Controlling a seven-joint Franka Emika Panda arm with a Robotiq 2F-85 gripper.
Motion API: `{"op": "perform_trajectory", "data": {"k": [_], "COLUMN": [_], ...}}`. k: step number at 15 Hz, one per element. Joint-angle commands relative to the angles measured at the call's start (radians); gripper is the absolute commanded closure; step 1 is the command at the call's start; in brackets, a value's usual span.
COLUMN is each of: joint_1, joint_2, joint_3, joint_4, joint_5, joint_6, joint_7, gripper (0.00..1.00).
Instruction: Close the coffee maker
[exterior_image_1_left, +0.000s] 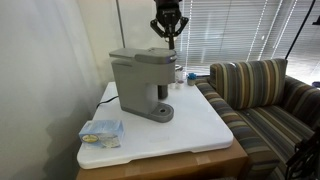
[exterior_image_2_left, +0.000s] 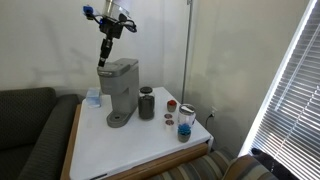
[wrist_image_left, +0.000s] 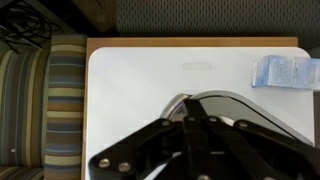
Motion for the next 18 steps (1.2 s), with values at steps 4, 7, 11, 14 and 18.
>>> {"op": "perform_trajectory", "data": {"k": [4, 7, 11, 14, 18], "joint_1": [0.022, 0.025, 0.021, 0.02, 0.023], "joint_2": [-0.122, -0.154, -0.174, -0.185, -0.187], "joint_3": [-0.02, -0.019, -0.01, -0.006, -0.005], "joint_4": [-0.087, -0.109, -0.121, -0.132, -0.136], "joint_5": [-0.055, -0.071, -0.088, -0.086, -0.086], "joint_6": [0.019, 0.022, 0.016, 0.017, 0.018], "joint_7": [0.003, 0.009, -0.037, -0.07, -0.116], "gripper": [1.0, 1.0, 0.73, 0.53, 0.23]}}
